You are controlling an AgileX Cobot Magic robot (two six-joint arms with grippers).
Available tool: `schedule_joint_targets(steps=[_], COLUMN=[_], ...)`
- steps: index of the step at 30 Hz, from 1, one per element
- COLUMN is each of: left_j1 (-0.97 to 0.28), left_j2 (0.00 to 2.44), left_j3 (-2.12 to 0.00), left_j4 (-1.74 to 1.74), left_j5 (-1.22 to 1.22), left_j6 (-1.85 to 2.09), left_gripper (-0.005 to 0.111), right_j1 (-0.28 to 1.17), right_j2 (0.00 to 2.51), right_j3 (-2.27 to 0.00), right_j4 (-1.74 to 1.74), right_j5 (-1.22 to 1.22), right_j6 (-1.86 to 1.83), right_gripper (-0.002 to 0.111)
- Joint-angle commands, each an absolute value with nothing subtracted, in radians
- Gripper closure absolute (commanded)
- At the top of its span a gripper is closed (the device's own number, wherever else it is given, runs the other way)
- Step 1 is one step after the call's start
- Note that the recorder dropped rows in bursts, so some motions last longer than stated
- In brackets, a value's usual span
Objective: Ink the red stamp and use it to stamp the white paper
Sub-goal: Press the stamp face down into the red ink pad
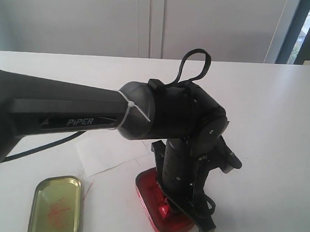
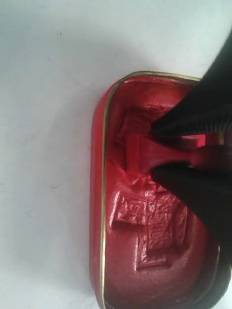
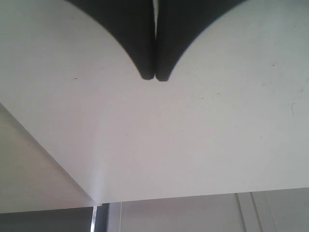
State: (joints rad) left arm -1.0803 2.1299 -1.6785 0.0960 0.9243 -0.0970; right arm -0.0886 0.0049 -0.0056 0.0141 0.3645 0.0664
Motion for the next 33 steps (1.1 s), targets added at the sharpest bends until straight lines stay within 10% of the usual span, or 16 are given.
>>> schedule_joint_targets(steps=[1,33], left_j1=[-1.081,-1.081], left_j2=[2.173,2.200], left_j3=[-1.663,-1.664], left_j4=[0.080,0.072], left_j5=[0.912,0.915], left_j6=[-0.097,-0.086], left_gripper=[0.107,0.107], right_j1=[-0.088,-0.088], right_j2=[0.000,0.000], right_j3=[0.000,0.000], right_j4=[0.006,0.006], right_j5=[0.350,0.350], right_j6=[0.065,0.065], right_gripper=[0.108,0.108])
